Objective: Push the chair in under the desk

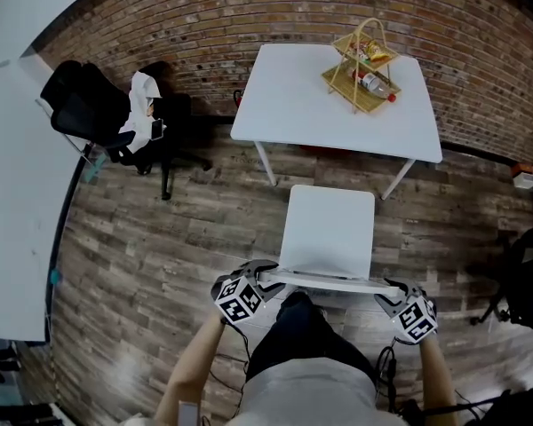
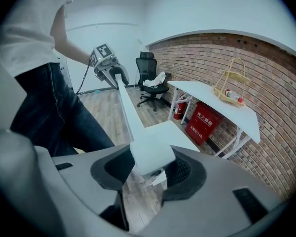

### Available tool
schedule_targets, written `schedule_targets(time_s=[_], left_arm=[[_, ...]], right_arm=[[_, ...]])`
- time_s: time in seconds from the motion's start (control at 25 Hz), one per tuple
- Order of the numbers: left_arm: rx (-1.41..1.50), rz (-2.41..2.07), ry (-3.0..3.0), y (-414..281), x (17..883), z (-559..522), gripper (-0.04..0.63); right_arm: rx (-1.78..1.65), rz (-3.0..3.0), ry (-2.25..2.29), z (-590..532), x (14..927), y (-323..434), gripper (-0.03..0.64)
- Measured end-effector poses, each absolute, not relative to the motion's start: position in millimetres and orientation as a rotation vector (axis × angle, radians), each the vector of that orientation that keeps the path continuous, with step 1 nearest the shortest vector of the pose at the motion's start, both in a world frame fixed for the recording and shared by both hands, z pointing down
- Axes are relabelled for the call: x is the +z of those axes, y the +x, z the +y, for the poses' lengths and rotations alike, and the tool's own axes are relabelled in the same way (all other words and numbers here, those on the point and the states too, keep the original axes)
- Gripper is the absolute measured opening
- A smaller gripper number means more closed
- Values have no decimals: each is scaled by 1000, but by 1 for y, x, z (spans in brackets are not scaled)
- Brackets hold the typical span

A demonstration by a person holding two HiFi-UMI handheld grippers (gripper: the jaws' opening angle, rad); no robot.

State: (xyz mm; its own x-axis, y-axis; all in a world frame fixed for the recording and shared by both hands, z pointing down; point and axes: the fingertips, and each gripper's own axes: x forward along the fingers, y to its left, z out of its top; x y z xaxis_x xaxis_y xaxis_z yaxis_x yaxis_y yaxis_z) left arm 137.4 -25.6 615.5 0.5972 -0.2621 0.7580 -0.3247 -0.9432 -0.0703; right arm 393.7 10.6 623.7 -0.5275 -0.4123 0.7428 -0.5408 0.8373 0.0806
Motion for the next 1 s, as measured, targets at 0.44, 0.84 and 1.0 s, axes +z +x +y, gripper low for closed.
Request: schedule_targets(time_s=[0.44,0.84,1.0], left_arm=[[1278,-516,2728,140,615,-81,207],[1286,-514,2728,141,617,-166,207],[1286,-515,2731,142,617,-200,207]], right_arm=[[212,-2194,687,-47,617,390,184],[204,-2188,706,-132,619,391,186],[209,-2177,717,-167,616,391,187]])
